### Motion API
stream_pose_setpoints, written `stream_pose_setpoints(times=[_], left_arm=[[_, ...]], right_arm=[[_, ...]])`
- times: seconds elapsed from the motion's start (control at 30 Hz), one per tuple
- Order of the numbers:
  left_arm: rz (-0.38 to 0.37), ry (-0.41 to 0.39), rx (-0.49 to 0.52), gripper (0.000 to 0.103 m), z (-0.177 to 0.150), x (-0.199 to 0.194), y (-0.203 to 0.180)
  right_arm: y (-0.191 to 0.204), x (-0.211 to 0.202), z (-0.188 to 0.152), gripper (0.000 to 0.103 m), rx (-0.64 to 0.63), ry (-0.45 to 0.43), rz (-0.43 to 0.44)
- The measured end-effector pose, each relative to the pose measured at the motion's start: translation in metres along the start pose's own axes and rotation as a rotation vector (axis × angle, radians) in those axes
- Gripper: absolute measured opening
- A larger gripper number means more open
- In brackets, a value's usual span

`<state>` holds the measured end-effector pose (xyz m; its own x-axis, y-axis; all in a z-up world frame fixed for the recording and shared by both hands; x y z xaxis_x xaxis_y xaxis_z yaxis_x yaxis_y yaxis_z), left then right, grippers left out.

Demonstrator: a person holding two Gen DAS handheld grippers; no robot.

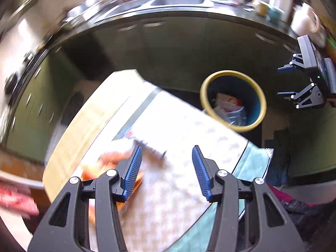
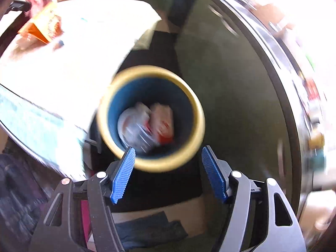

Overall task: Collect trash
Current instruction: 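Release the clear plastic cup into the bin with the left tool, then move both tools back over the table toward the orange packaging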

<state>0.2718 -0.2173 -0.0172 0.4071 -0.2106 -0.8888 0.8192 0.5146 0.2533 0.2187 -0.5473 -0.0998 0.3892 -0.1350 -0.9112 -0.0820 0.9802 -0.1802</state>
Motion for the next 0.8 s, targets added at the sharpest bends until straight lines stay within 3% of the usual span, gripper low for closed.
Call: stream_pose_setpoints(times=[0.13, 0.17, 0.2, 0.23, 0.3, 0.4, 0.6, 0.8], left_arm=[[0.077, 0.05, -0.143, 0.051, -0.073, -0.019, 0.049], [0.086, 0.062, -0.178, 0.051, -0.088, -0.021, 0.059], [0.087, 0.072, -0.206, 0.051, -0.102, -0.022, 0.068], [0.09, 0.075, -0.23, 0.051, -0.113, -0.022, 0.075], [0.099, 0.075, -0.266, 0.051, -0.133, -0.024, 0.084], [0.1, 0.072, -0.295, 0.051, -0.15, -0.029, 0.098], [0.088, 0.078, -0.309, 0.053, -0.165, -0.024, 0.105], [0.069, 0.078, -0.293, 0.055, -0.171, -0.017, 0.101]], right_arm=[[0.069, 0.001, 0.055, 0.061, -0.068, 0.002, 0.104], [0.09, 0.0, 0.07, 0.058, -0.087, 0.001, 0.129], [0.111, -0.002, 0.083, 0.048, -0.112, -0.005, 0.156], [0.131, -0.006, 0.095, 0.037, -0.127, -0.014, 0.19], [0.171, -0.016, 0.117, 0.029, -0.154, -0.018, 0.275], [0.23, -0.032, 0.142, 0.027, -0.202, -0.018, 0.347], [0.316, -0.039, 0.191, 0.024, -0.265, 0.015, 0.355], [0.344, -0.005, 0.224, 0.024, -0.22, 0.118, 0.306]])
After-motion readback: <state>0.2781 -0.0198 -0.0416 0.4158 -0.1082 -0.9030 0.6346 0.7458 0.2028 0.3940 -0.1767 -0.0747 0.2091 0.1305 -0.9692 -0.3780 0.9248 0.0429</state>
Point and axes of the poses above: each gripper's, at about its wrist camera, not at the fingertips, and x roughly the way its jaws point, y to its left, z to its top, the point moved 3 cm from there along x, roughly the way its jaws point, and after that the axes turned 13 degrees about x, right-handed, at the moved point
